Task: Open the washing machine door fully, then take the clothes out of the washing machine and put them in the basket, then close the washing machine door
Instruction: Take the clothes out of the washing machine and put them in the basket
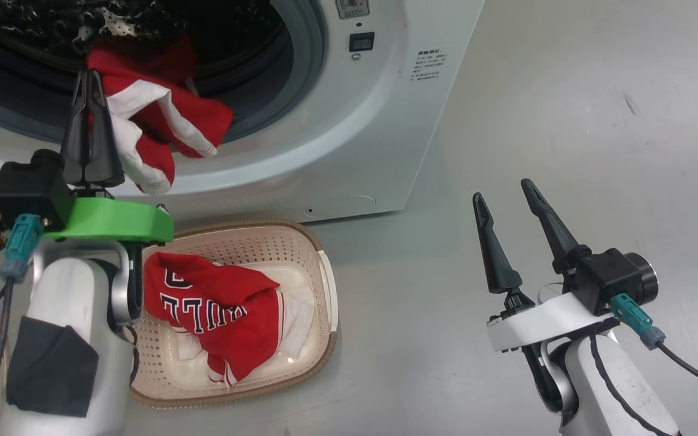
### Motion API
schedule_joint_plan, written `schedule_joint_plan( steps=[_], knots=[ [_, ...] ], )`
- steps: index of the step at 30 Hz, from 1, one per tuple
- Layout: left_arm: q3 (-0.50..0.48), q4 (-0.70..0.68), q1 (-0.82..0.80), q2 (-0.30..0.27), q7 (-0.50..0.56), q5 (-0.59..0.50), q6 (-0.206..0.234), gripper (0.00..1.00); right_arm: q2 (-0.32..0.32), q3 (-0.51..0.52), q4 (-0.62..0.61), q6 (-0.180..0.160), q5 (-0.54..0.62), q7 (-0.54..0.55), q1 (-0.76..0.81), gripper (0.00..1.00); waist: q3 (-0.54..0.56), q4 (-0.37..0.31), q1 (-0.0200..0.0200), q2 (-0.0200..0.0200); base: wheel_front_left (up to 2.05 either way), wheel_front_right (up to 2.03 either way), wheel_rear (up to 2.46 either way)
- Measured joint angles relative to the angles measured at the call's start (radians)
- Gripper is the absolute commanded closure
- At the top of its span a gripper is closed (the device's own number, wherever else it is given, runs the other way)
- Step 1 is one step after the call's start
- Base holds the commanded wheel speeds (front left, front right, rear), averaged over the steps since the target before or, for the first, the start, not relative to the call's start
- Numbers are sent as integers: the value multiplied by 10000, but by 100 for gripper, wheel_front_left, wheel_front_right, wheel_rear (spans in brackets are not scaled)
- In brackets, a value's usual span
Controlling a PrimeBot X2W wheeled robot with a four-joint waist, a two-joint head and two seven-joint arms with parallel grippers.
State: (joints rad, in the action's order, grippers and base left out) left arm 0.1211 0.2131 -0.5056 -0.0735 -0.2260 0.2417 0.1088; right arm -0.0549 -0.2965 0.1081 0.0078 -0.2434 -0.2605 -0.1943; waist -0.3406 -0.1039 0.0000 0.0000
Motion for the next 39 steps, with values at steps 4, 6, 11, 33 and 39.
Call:
schedule_joint_plan(
  steps=[4,6,11,33,39],
  knots=[
    [75,-481,323,17,-56,-161,0,100,2,54,46,0,13,-2,131,0,271,45,0,0,0,0,0],
    [107,-679,546,48,-56,-161,0,100,2,77,86,0,15,0,259,0,412,66,0,0,0,0,0],
    [136,-1208,1112,59,-142,-203,2,100,4,148,182,0,27,-2,511,0,765,116,0,0,0,0,0],
    [554,-3231,3157,169,-215,-426,19,100,21,247,251,0,94,0,1327,0,1966,460,0,0,0,0,0],
    [562,-3289,3740,186,84,-401,19,100,23,253,138,2,171,0,1424,0,1879,488,0,0,0,0,0]
  ],
)
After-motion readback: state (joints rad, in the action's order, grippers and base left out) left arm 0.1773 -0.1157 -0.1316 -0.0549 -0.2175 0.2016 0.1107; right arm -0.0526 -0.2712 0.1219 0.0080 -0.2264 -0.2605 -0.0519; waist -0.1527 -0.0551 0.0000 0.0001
